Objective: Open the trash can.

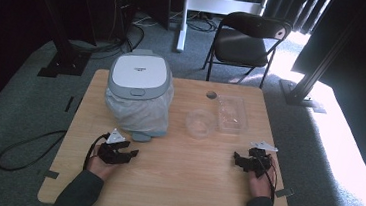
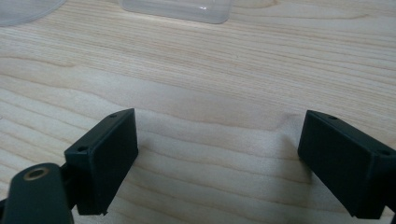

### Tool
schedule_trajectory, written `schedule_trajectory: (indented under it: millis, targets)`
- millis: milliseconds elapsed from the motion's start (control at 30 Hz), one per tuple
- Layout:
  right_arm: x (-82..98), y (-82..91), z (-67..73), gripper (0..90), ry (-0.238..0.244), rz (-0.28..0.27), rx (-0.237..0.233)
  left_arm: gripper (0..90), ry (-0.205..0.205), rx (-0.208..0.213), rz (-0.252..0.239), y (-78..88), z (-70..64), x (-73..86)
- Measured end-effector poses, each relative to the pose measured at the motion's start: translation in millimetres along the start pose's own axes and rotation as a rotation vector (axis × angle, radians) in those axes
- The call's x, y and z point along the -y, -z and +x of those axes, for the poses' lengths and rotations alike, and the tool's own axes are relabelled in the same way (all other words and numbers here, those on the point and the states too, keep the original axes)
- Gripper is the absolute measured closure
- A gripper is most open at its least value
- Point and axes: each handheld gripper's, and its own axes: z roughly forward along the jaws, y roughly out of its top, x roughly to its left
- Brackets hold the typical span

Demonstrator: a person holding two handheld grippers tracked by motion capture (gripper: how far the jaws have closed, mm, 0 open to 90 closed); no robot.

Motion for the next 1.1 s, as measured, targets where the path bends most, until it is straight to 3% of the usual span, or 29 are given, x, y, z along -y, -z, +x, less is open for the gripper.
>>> schedule_trajectory:
  millis: [500, 633, 867, 1100]
  targets:
    - [0.1, 0.1, 0.3, 11.2, -0.002, 0.000, 0.002, 42.5, 0.026, 0.013, -0.004, -0.7, 3.0, -1.0]
    - [0.1, 0.0, 0.3, 11.3, -0.002, 0.000, 0.002, 43.8, 0.010, 0.005, 0.000, -0.9, 1.6, -1.1]
    - [0.1, 0.0, 0.3, 11.2, -0.002, 0.000, 0.002, 44.3, 0.017, 0.016, -0.002, 1.8, 2.0, 0.1]
    - [0.1, 0.0, 0.3, 11.2, -0.002, 0.000, 0.003, 44.4, 0.016, 0.007, -0.044, 11.7, -2.6, -3.9]
